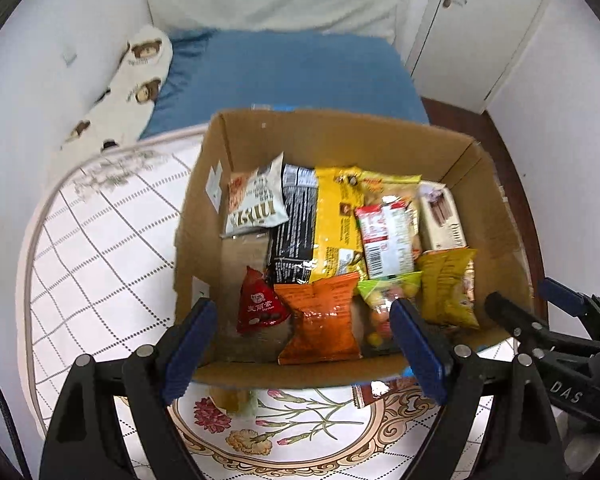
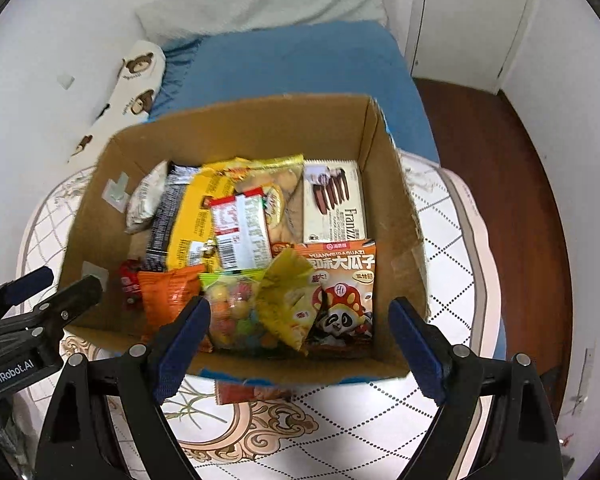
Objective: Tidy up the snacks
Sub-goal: 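Grasp the round yellow cake with the left tool while the right tool grasps the brown cookie pack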
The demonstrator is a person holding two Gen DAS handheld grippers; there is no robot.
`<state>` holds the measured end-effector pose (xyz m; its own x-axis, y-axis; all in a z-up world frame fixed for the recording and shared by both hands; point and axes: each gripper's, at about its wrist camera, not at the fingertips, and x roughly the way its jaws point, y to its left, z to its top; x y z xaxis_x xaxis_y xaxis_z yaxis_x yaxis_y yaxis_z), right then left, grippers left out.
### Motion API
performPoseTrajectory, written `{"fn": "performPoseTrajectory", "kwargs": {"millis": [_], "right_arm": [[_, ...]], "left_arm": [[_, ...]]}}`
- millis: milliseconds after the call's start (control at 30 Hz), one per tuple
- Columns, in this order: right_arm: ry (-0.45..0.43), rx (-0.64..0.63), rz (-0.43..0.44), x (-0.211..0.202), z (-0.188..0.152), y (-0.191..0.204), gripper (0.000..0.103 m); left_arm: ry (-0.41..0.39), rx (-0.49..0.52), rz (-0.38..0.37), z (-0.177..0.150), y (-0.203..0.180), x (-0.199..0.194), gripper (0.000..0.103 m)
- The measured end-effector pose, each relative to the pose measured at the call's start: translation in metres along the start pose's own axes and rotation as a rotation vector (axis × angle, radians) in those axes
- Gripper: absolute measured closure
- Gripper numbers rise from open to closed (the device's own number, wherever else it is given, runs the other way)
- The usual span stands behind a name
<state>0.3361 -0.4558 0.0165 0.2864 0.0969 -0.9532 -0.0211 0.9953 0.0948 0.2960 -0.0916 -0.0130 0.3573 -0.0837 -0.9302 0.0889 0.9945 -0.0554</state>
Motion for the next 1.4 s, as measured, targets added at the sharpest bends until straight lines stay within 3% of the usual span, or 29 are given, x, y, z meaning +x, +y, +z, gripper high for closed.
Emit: {"fn": "performPoseTrajectory", "kwargs": {"millis": [667,967,1133,1300,1400], "right_arm": [[-0.249,-0.038,0.013,-0.135,-0.072,0.009,0.011],[-0.296,-0.003,0.051,-0.167,-0.097,0.007,0.011],[-0.207,0.069,0.114,-0.135,-0.105,-0.003,0.005],[-0.091,0.121,0.137,-0.062,-0.118,-0.008,0.005],[-0.026,0.139,0.133,-0.007,-0.122,-0.004,0.005]], "left_arm": [[-0.263,0.035,-0.010,-0.071,-0.013,-0.122,0.015],[-0.288,0.039,-0.016,-0.096,-0.016,-0.135,0.015],[-0.229,0.005,-0.020,-0.100,-0.004,-0.111,0.000],[-0.126,-0.051,0.013,-0.113,0.021,-0.063,0.000],[-0.057,-0.110,0.079,-0.129,0.048,-0.026,0.000]]}}
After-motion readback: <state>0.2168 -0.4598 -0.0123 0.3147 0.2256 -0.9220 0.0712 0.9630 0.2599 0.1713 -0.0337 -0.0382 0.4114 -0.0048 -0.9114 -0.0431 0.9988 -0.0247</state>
